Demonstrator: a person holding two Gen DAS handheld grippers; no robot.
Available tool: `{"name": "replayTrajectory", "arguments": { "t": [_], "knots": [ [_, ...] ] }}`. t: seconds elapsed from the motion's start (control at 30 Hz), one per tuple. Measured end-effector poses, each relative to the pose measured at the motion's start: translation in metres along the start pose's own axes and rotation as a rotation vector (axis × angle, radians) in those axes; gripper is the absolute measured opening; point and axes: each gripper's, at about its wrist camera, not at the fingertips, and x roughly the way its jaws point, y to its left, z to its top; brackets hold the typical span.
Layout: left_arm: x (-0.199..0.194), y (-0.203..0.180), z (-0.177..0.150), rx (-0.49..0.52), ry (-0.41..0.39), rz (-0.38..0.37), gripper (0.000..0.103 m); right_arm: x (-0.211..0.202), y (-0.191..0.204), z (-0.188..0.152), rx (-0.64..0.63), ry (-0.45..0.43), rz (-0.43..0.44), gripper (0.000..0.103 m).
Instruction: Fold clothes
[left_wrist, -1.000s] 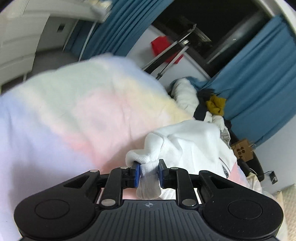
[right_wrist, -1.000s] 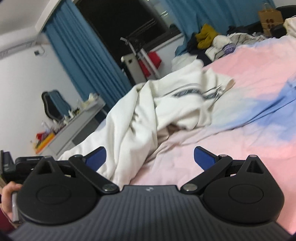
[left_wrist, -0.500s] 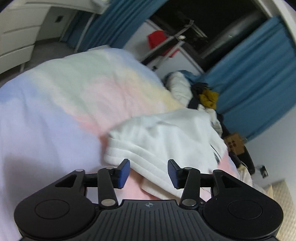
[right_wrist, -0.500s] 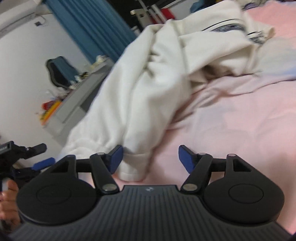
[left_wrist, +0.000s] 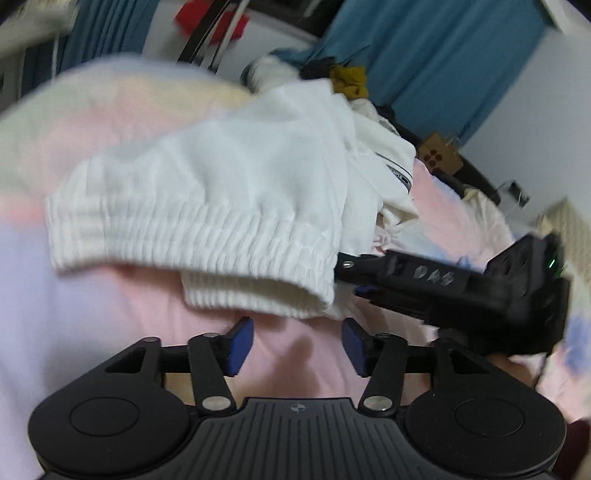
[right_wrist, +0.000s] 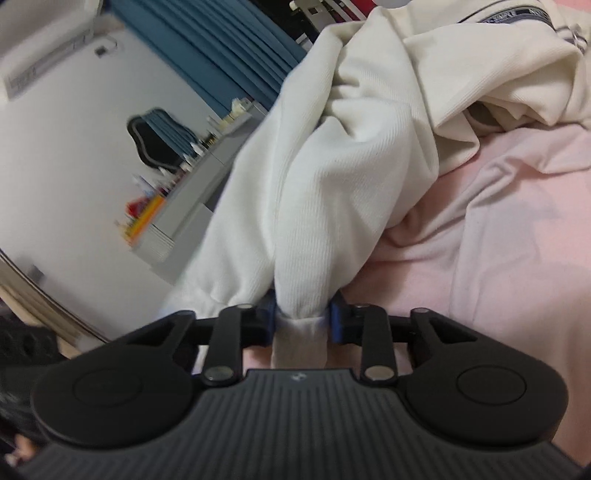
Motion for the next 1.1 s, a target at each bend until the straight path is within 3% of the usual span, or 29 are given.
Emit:
{"name": "replayTrajectory", "arguments": {
  "t": [0.23,0.37,0.6,0.8,0.9,1.1],
  "knots": [
    [-0.018,-0.029,-0.008,0.199,-0.154,0.158,0.061,-0.026,0.019,0.008,-0.035,-0.054,0.061,0.025],
    [-0.034,-0.030,-0.013,0.222,-0.215,0.189,0.061,-0.039,0.021,0.009,-0.063,-0.079,0.020,0.025],
    [-0.050,-0.062,-0.024,0.341,-0.229,0.269,0.058,-0.027,0.012,-0.001,-0.020,-0.052,-0.062,0.025],
    [-0.046,-0.087,-0.047,0.592,-0.319,0.431,0.074,-0.026,0.011,-0.008,0.010,-0.028,-0.097,0.025],
    [-0.033,-0.090,-0.052,0.668,-0.295,0.464,0.075,-0.033,0.010,-0.004,0.043,-0.057,-0.082,0.025],
    [-0.027,-0.075,-0.049,0.632,-0.256,0.466,0.076,-0.059,0.007,0.009,0.102,-0.154,-0.064,0.025]
  ]
}}
